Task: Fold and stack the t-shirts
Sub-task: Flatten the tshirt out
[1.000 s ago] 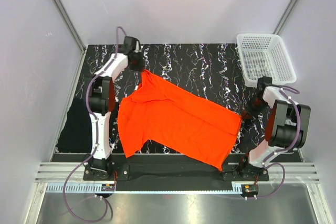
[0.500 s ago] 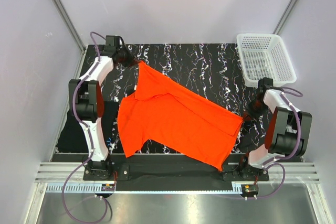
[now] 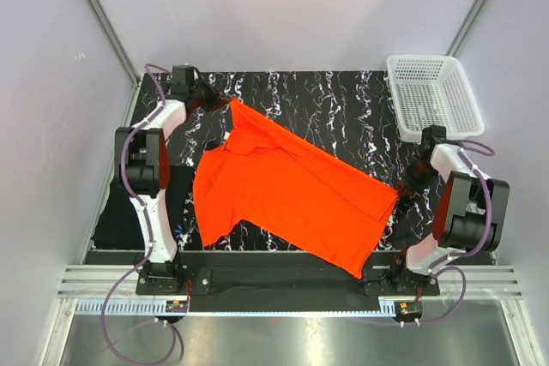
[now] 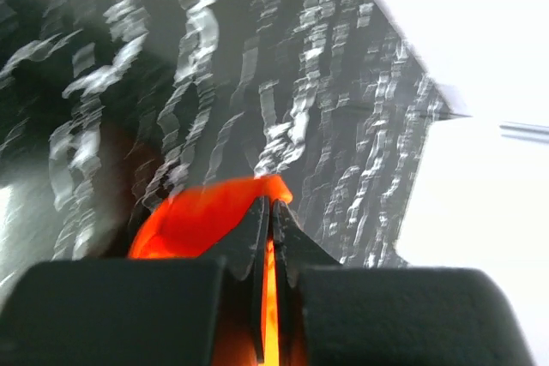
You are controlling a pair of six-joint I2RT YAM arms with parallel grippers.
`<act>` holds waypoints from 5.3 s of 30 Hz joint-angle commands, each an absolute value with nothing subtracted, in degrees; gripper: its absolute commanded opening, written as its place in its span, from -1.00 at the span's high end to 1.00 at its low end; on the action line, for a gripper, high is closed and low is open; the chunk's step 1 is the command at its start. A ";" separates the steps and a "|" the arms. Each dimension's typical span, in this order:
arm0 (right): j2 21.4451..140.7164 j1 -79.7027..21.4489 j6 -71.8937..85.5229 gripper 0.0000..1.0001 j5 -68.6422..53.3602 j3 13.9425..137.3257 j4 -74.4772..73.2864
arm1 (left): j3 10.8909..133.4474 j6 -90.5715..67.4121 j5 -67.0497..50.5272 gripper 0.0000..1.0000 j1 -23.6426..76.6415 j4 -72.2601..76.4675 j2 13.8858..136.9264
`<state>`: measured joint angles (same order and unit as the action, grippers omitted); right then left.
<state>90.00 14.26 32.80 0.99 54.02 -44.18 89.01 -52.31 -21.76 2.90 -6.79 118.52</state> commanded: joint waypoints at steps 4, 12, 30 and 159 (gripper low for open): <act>92.28 14.24 31.90 1.00 3.95 56.51 -43.42 | 107.04 -42.13 -25.42 0.63 4.13 -13.88 125.51; 94.39 14.24 32.08 1.00 3.69 58.09 -42.89 | 106.11 -26.10 -12.66 -0.09 2.47 -27.93 117.08; 95.89 14.24 31.82 1.00 1.05 59.41 -42.19 | 86.75 -23.47 -6.24 -0.11 1.84 -39.90 112.41; 111.97 -10.64 25.92 -0.03 -6.51 74.86 -43.16 | 81.81 -37.44 -10.46 -0.25 20.30 -40.43 115.83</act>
